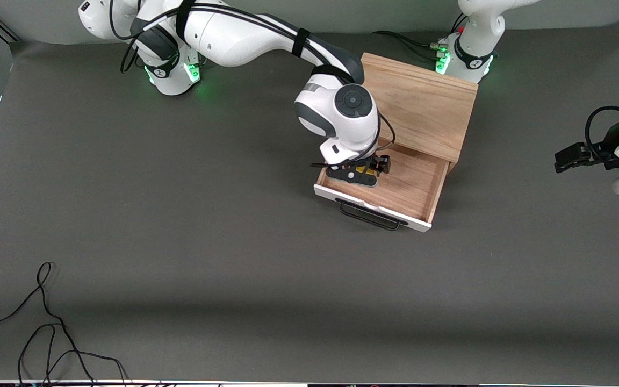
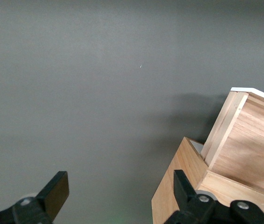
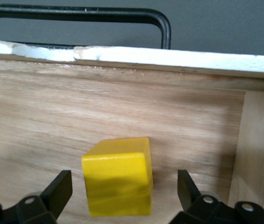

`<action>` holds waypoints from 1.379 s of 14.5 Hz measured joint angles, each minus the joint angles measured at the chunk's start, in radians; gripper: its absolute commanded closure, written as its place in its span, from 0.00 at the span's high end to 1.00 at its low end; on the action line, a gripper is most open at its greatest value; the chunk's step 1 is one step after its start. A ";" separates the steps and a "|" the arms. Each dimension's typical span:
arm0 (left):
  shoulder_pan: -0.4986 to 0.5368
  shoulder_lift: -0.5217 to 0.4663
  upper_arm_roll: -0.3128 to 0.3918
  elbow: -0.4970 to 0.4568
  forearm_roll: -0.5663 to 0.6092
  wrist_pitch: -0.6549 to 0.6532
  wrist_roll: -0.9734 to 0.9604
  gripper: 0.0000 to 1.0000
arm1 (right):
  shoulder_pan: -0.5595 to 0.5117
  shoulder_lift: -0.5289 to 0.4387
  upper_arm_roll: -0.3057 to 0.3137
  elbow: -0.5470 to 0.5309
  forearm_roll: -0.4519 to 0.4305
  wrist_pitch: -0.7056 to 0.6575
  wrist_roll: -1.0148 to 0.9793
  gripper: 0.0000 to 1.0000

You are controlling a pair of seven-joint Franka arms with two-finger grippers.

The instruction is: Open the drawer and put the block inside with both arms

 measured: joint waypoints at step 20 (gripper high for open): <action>-0.104 -0.004 0.095 0.015 -0.048 -0.002 0.031 1.00 | -0.551 -0.678 -0.147 -0.336 0.151 -0.358 -0.720 1.00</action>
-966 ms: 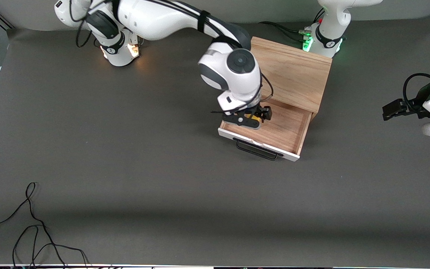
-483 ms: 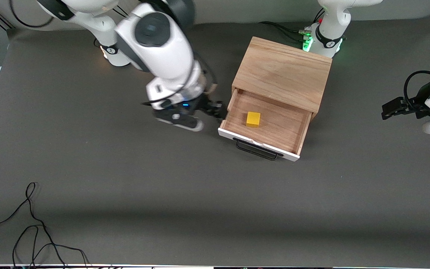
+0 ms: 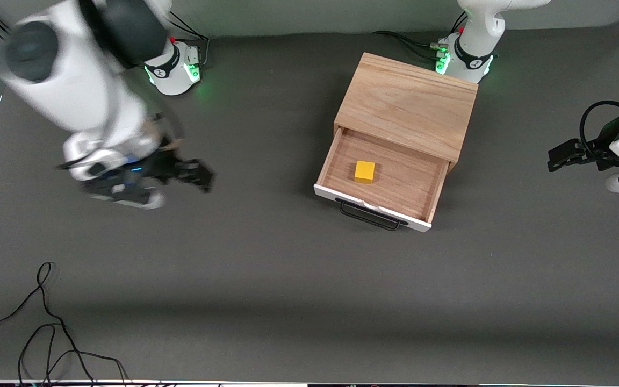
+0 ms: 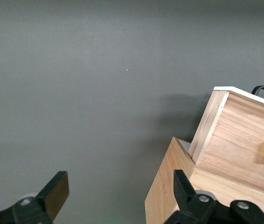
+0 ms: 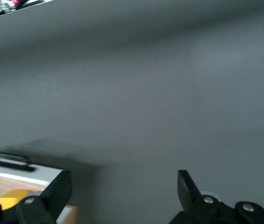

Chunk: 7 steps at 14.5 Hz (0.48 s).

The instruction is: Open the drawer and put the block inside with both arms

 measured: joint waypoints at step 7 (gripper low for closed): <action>0.001 -0.002 -0.005 0.000 0.000 -0.018 0.002 1.00 | -0.011 -0.111 -0.355 -0.173 0.066 0.003 -0.421 1.00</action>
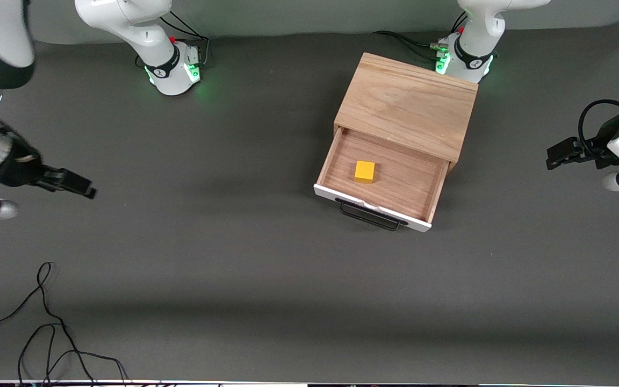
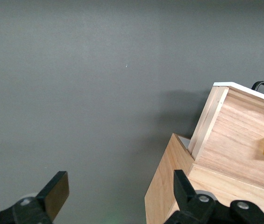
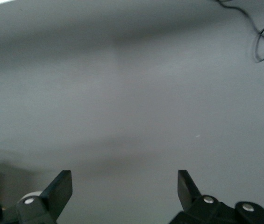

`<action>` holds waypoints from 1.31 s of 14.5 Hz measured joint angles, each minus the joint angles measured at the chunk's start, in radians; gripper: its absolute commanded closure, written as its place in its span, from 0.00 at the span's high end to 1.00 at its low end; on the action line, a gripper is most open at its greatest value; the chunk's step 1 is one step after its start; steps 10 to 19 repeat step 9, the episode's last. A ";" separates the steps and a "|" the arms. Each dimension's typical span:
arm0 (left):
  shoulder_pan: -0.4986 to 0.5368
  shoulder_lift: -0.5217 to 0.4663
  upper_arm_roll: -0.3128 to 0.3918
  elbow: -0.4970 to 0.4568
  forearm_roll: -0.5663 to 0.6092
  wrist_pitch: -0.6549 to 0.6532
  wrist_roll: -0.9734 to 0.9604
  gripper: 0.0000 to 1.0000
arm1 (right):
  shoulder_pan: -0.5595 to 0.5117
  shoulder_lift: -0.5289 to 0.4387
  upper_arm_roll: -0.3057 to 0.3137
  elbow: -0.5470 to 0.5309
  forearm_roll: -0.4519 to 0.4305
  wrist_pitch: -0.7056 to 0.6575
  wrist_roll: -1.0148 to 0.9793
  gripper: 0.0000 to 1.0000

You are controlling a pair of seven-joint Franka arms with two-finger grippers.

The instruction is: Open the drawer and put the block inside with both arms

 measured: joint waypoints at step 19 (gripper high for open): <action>0.000 -0.006 -0.002 0.000 0.000 -0.017 0.002 1.00 | 0.033 0.004 -0.013 -0.003 -0.080 -0.015 -0.074 1.00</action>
